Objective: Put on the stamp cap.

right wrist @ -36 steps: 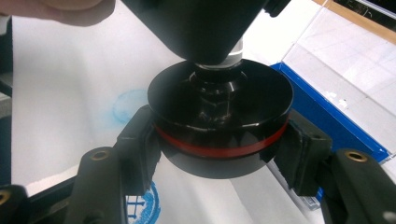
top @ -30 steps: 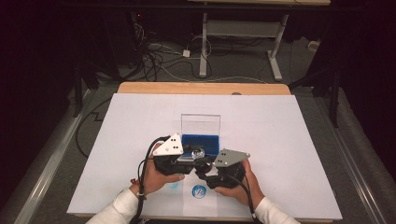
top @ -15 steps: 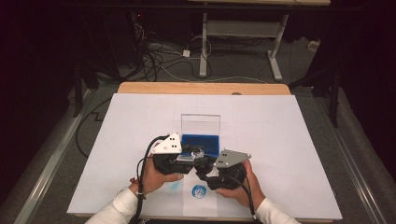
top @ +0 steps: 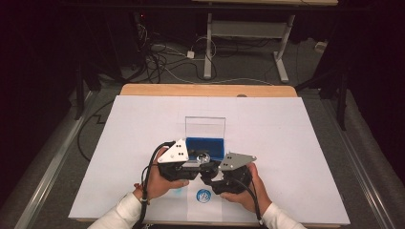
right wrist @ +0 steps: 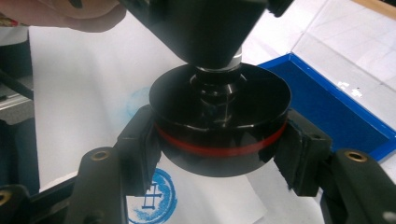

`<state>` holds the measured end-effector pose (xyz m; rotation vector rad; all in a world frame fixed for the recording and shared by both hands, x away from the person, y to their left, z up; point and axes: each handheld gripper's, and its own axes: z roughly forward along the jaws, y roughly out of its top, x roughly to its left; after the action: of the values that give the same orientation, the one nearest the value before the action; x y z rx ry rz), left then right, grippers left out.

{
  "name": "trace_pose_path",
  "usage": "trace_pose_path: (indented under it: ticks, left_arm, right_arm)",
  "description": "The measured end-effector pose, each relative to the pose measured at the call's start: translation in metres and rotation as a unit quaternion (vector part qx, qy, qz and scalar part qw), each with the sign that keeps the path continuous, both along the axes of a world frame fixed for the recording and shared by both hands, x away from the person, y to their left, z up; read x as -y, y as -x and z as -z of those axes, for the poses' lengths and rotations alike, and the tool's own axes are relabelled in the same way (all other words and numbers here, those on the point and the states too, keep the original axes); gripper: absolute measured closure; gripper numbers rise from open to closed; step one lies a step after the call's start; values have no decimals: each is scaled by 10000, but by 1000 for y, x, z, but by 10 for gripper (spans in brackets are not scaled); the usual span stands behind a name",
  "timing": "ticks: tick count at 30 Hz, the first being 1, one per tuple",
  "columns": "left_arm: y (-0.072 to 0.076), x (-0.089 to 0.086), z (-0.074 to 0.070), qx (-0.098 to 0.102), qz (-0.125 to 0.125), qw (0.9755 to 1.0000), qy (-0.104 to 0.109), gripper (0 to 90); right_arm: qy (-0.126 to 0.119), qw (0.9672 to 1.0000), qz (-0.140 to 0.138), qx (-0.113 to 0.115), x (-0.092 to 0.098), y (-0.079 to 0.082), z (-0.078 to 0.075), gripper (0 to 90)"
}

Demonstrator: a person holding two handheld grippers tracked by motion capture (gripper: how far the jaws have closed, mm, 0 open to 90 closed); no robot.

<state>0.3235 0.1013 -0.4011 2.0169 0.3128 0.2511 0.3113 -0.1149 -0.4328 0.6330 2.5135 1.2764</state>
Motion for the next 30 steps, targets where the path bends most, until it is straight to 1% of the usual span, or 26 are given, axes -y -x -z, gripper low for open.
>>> trace_pose_path:
  ticks: [1,3,5,7,11,12,14,16,19,23,27,29,30]
  left_arm:
    - [0,0,0,7,-23,10000,16,548]
    - [-2,-1,0,-38,-13,10000,57,547]
    - [-3,-3,-1,-104,-28,9998,153,547]
    - [-3,-3,-1,-139,-16,9998,149,547]
    - [-2,1,0,-98,-24,9999,45,547]
    - [-3,0,0,-111,-16,9999,57,547]
    - [-4,-1,-1,-151,-20,9998,108,547]
    - [-4,-2,-2,-145,-15,9998,120,546]
    - [-2,-1,-4,-112,-5,9999,127,546]
    - [-1,-4,-6,-110,20,9997,200,546]
    - [0,-5,-9,-54,10,9998,190,546]
    - [1,-5,-9,-50,9,9998,166,547]
    - [1,-5,-9,-50,12,9998,166,546]
  right_arm:
    - [-4,10000,-6,-17,0,0,1,387]
    - [-15,10000,0,38,0,-1,1,386]
    - [-82,9999,-20,64,1,-2,0,385]
    - [-125,9998,-57,116,2,-2,1,384]
    - [-135,9998,-61,117,1,-1,6,383]
    - [-114,9998,-53,150,1,-1,6,383]
    - [-152,9997,-36,160,1,-1,6,382]
    - [-170,9996,-28,233,2,-1,5,381]
    - [-205,9994,-64,258,1,0,5,379]
    - [-146,9992,-95,352,0,1,5,364]
    - [-111,9991,-73,402,0,2,6,346]
    - [-129,9988,-58,458,0,2,6,330]
    - [-138,9989,-51,452,0,2,5,329]
